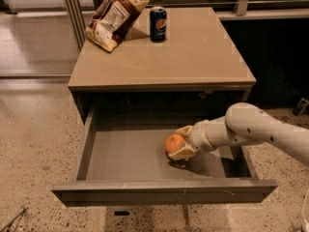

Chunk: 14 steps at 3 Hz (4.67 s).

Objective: Pick orange from top drawer and place on counter

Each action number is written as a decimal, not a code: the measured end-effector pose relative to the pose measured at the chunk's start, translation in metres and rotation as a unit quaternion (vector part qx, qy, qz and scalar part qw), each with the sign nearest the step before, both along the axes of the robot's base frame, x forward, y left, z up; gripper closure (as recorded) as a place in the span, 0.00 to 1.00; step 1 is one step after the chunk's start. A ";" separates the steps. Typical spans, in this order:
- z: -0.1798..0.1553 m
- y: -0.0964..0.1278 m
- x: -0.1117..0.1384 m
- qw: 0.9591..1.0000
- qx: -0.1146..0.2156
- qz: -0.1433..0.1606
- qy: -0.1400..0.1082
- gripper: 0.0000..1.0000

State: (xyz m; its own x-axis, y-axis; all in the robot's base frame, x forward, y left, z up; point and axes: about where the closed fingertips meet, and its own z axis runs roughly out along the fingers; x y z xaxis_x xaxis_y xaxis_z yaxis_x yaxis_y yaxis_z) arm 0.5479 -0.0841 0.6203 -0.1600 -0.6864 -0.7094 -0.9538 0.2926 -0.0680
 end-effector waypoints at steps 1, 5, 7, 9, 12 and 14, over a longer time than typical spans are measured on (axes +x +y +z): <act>0.012 0.004 -0.003 1.000 0.010 0.008 0.010 1.00; 0.256 0.046 0.040 0.997 -0.018 0.022 -0.067 1.00; 0.262 0.047 0.043 0.996 -0.010 0.014 -0.085 1.00; 0.273 0.043 0.097 0.988 0.001 -0.002 -0.152 1.00; 0.271 0.019 0.169 0.983 0.072 -0.087 -0.144 1.00; 0.251 0.006 0.186 0.980 0.109 -0.124 -0.113 1.00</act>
Offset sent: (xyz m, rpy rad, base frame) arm 0.0008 0.0145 0.1011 0.0503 0.1149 0.0365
